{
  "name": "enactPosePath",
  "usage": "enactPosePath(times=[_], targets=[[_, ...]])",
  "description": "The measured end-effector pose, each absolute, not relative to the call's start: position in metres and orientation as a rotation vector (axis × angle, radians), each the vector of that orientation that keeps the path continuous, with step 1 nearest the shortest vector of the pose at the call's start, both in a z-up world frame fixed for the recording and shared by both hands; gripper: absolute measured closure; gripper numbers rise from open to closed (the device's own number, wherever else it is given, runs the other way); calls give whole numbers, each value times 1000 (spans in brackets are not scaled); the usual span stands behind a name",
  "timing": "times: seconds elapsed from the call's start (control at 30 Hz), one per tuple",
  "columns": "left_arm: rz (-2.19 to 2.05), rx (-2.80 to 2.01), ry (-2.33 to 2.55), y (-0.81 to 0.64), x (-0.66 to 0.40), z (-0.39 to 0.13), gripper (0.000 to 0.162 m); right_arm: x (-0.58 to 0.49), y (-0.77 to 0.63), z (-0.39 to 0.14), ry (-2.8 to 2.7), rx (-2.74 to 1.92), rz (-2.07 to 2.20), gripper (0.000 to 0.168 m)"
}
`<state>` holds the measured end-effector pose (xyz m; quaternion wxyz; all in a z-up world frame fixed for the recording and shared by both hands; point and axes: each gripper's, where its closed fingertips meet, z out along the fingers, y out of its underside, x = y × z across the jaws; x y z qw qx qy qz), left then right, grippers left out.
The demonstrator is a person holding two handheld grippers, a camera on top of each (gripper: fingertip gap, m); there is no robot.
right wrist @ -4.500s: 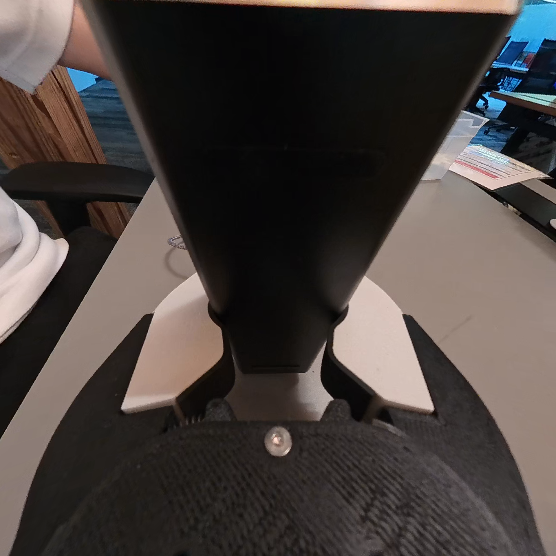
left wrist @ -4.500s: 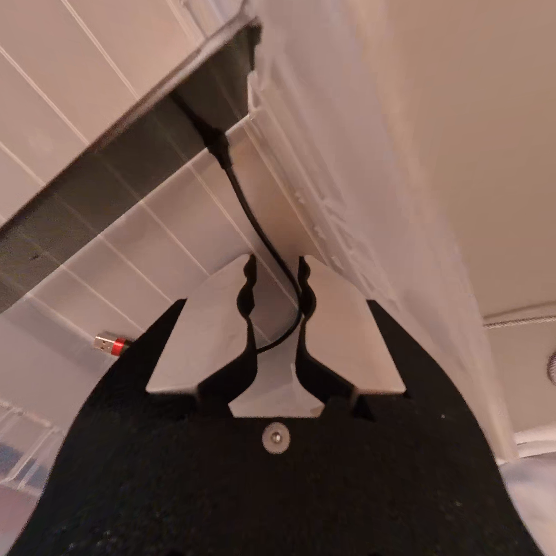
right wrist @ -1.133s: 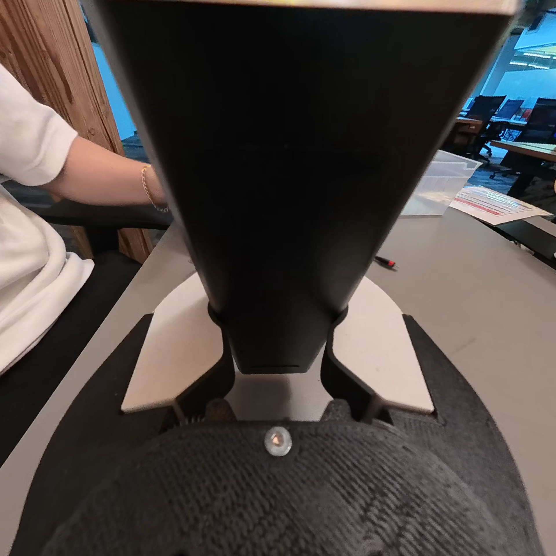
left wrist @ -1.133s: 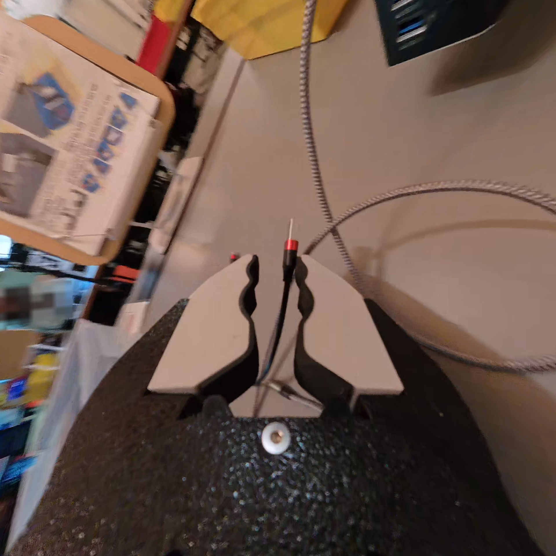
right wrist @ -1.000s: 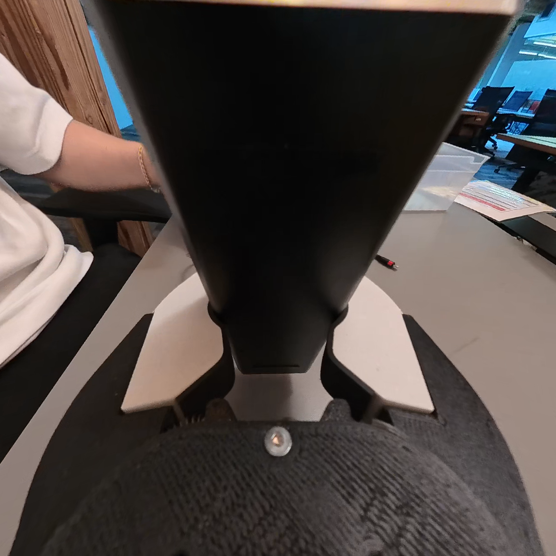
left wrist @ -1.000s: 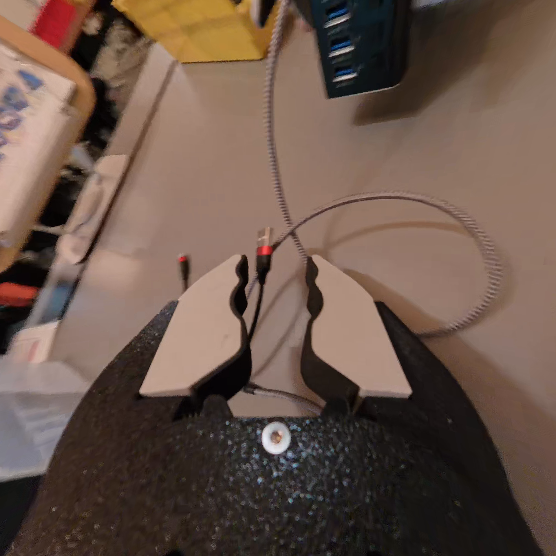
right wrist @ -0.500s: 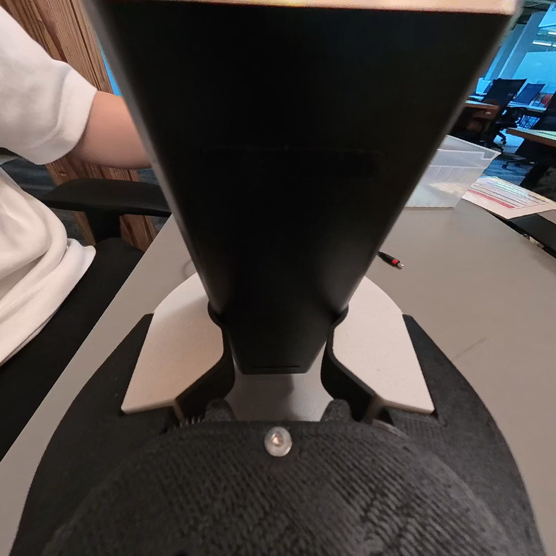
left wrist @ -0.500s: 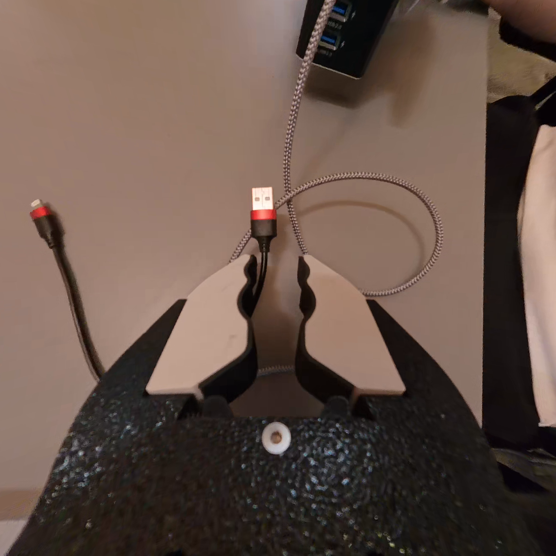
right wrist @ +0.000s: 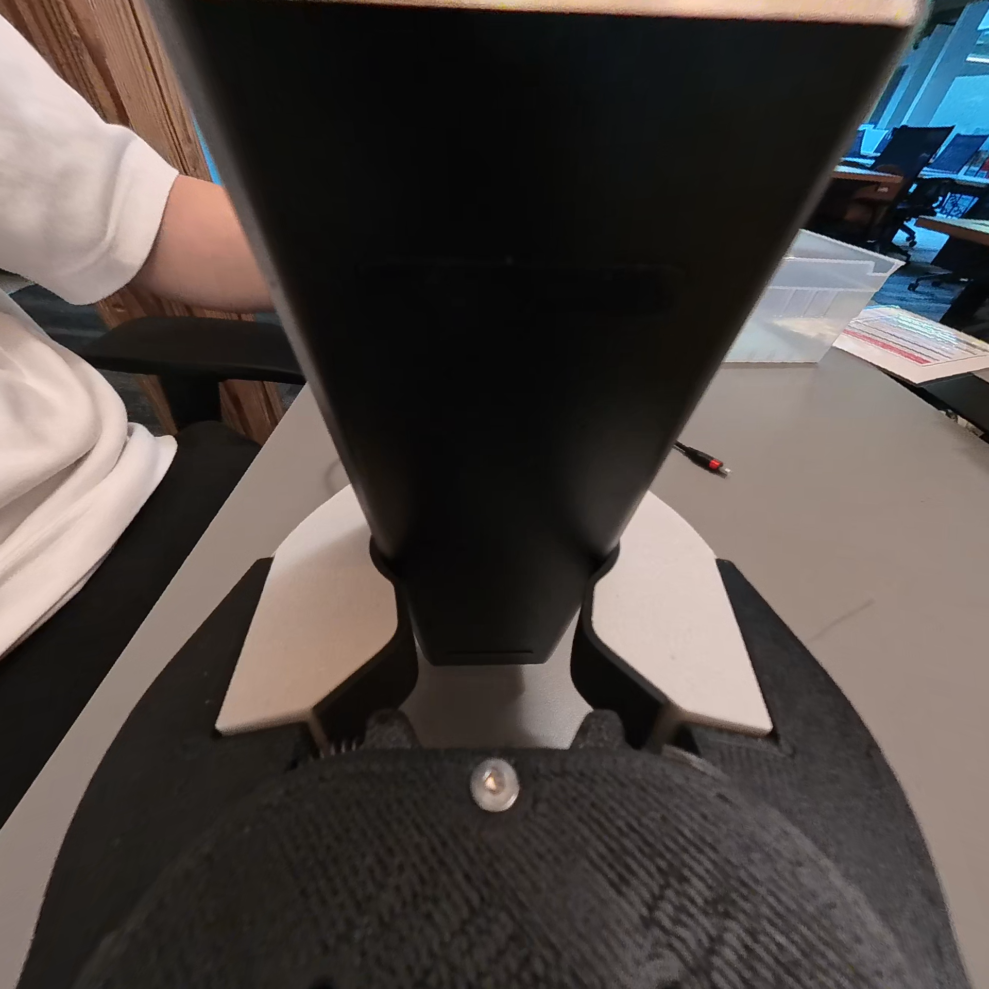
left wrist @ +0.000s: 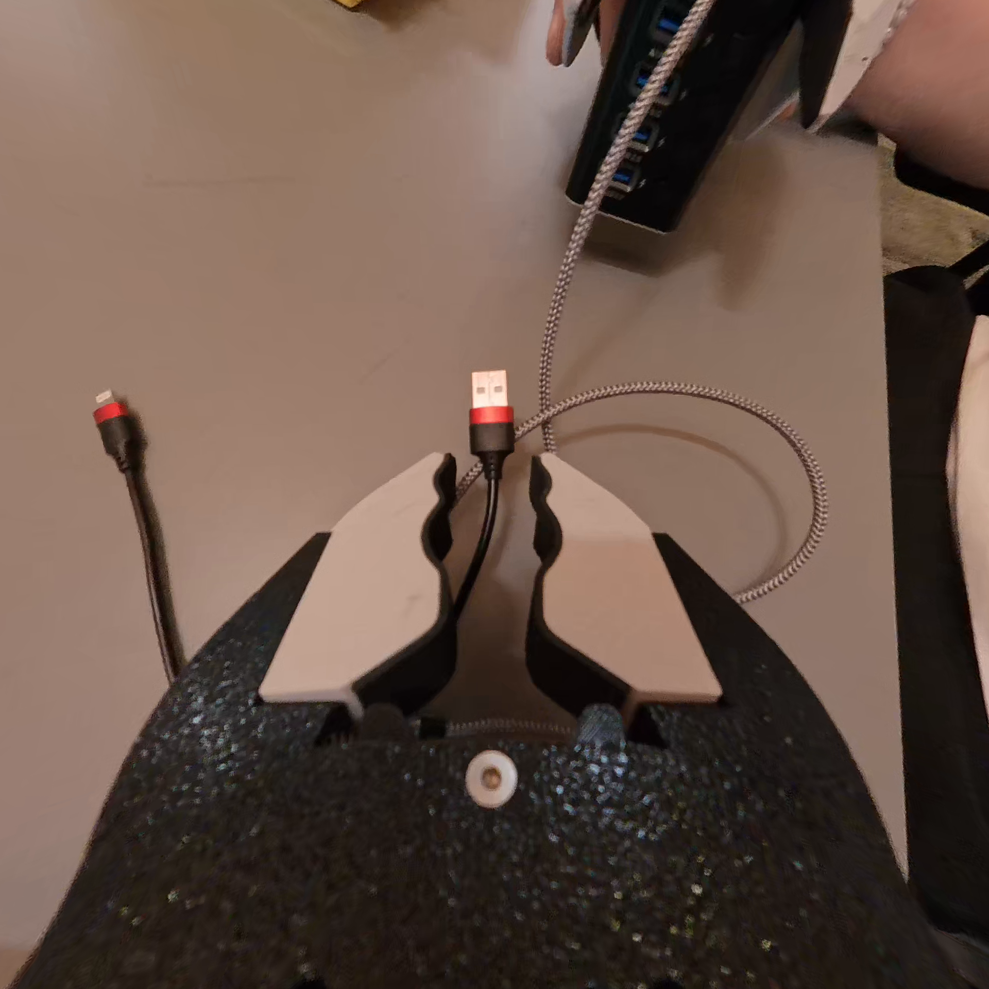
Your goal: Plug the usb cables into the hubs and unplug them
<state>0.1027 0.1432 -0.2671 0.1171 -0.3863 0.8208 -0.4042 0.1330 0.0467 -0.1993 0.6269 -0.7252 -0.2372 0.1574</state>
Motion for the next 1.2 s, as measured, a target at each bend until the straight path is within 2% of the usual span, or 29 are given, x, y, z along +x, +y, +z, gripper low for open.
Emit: enactPosePath(times=[0.1, 0.17, 0.43, 0.67, 0.8, 0.93, 1.2], targets=[[-1248, -1119, 2389, 137, 102, -264, 139, 133, 47, -200, -547, -1664, 360, 96], [-1253, -1130, 2368, 138, 105, -264, 148, 132, 47, -200, -548, -1666, 358, 96], [-1109, -1080, 2304, 148, 111, -256, 148, 135, 48, -199, -531, -1663, 353, 97], [-858, -1060, 2317, 140, 101, -179, 148, 140, 48, -195, -483, -1648, 368, 97], [-869, -992, 2463, 104, 93, -145, 148, 140, 49, -197, -485, -1665, 372, 97], [-664, -843, 2604, 90, 114, -161, 148, 140, 53, -202, -477, -1707, 381, 96], [-555, -773, 2731, 67, 146, -187, 148, 145, 56, -203, -442, -1721, 378, 96]])
